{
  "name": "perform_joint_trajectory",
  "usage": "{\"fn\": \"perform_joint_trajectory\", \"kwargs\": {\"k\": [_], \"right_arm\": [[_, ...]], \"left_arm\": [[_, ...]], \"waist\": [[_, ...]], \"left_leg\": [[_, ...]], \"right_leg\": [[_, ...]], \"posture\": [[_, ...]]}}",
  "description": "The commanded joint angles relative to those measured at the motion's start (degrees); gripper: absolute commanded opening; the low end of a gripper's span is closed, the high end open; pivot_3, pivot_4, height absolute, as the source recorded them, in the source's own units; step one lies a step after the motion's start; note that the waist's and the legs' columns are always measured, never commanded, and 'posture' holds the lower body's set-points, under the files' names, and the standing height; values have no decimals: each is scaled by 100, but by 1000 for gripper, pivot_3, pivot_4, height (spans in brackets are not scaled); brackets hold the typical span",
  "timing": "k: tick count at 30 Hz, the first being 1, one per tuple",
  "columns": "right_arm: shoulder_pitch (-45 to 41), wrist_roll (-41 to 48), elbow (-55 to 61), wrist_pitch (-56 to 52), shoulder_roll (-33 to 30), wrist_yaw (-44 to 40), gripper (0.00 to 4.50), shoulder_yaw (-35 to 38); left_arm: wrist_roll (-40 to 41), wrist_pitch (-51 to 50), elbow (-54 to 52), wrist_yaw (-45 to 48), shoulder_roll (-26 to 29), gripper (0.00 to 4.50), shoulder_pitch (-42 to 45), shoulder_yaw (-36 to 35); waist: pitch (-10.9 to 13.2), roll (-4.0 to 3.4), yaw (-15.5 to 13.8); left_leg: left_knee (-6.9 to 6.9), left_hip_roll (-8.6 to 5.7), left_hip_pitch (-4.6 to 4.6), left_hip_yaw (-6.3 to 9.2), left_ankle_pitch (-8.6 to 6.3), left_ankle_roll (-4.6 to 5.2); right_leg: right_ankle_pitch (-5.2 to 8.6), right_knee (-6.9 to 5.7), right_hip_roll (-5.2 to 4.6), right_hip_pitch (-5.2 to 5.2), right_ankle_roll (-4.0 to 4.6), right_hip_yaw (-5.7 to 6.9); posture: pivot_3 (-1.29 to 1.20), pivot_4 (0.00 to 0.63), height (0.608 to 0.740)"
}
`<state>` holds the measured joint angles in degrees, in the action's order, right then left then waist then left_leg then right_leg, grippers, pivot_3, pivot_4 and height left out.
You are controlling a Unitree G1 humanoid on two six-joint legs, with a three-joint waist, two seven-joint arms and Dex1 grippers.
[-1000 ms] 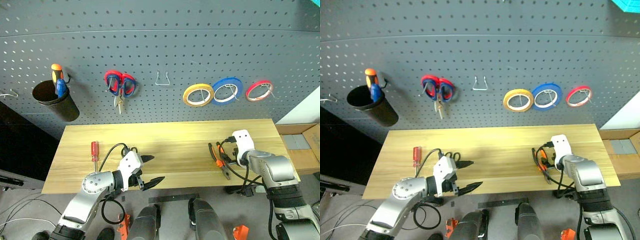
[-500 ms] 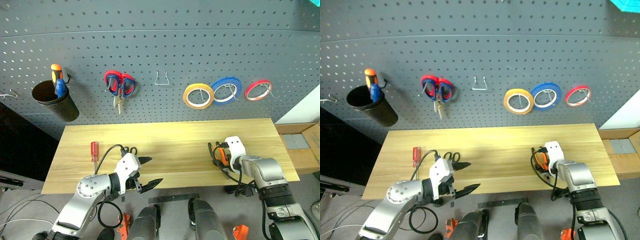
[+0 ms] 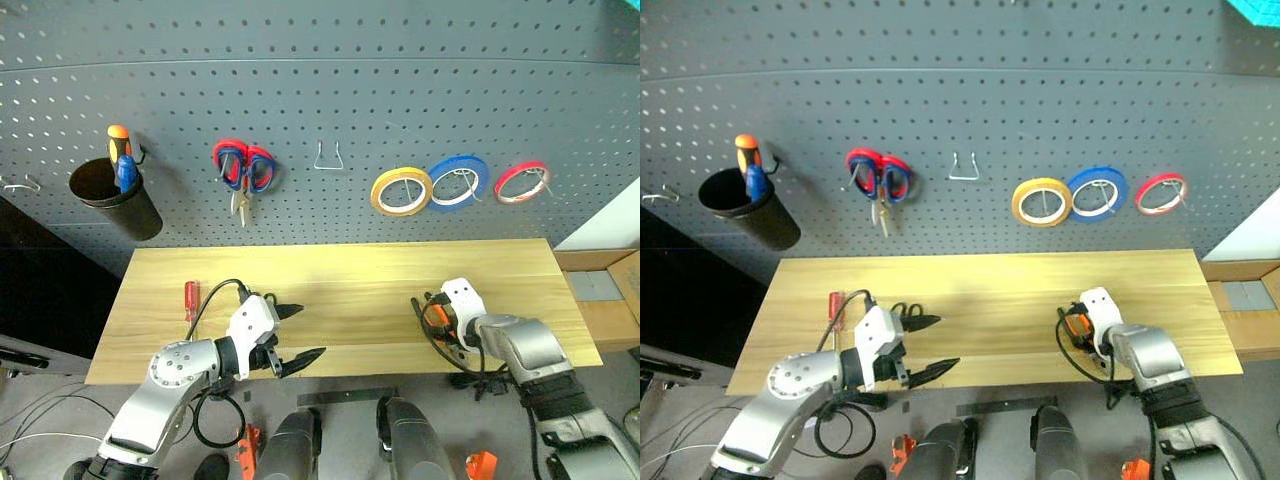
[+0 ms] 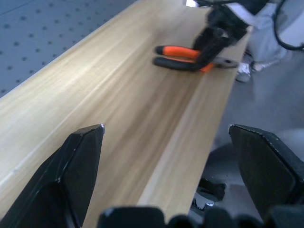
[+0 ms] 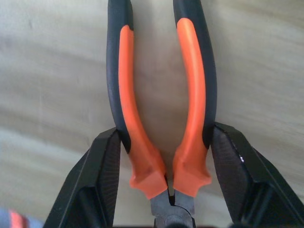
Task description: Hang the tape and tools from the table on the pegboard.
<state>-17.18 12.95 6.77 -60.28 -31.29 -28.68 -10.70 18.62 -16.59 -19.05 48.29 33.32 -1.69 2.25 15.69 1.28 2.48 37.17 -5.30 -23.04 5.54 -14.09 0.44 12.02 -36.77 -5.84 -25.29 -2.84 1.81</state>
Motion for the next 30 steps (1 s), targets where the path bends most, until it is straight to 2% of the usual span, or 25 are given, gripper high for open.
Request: {"fn": "perform_joint_trajectory", "kwargs": {"k": [1,4,7,9,11,14,17,23,30], "right_arm": [[-248,1392,2046,289,46,-1191,2260,440],[-910,2356,2484,147,604,-1289,2260,939],[-1610,2498,2315,338,988,-1133,2260,966],[-2372,2557,1972,579,1464,-885,2260,1017],[-3054,2288,1441,1041,1944,-441,2260,1092],[-3941,1251,472,2275,2450,263,2260,838],[-4264,839,-326,3136,2792,614,2260,909],[-4550,177,-1811,4639,3037,912,2260,938],[-4135,-242,-2746,5772,3219,1071,2259,893]], "left_arm": [[527,-6,-437,-389,-218,4500,117,-711],[876,67,-559,-827,-543,4500,153,-1281],[910,182,-620,-1012,-664,4500,137,-1489],[866,421,-646,-1216,-848,4500,106,-1599],[719,663,-652,-1346,-1015,4500,100,-1544],[446,1056,-724,-1643,-1347,4500,50,-1402],[301,1166,-844,-1785,-1537,4500,-32,-1175],[130,1350,-796,-1940,-1647,4500,-123,-977],[80,1476,-662,-2048,-1626,4500,-124,-985]], "waist": [[22,1,53],[29,15,86],[21,30,-29],[19,35,-89],[19,35,-109],[14,42,-121],[-6,71,-163],[-7,71,-203],[-9,70,-193]], "left_leg": [[0,3,0,-1,0,0],[-2,19,6,-4,-1,-1],[-1,14,8,10,0,-3],[-1,5,7,19,-3,-8],[-1,-2,-1,21,-2,-13],[-6,-4,0,27,7,-29],[-12,-6,3,30,15,-48],[-11,-6,2,24,14,-55],[-12,3,9,13,15,-57]], "right_leg": [[0,-1,2,-1,-1,0],[0,0,13,2,-2,-1],[0,1,13,8,-1,10],[-14,2,12,7,21,15],[-23,0,8,-2,34,14],[-26,-8,8,-6,39,16],[-26,-6,9,-5,40,17],[-27,-10,33,-10,42,10],[-33,-15,52,-14,52,-8]], "posture": [[-53,281,740],[-36,266,740],[-15,252,740],[-2,241,740],[7,232,740],[11,223,740],[22,210,740],[25,205,740],[31,204,740]]}}
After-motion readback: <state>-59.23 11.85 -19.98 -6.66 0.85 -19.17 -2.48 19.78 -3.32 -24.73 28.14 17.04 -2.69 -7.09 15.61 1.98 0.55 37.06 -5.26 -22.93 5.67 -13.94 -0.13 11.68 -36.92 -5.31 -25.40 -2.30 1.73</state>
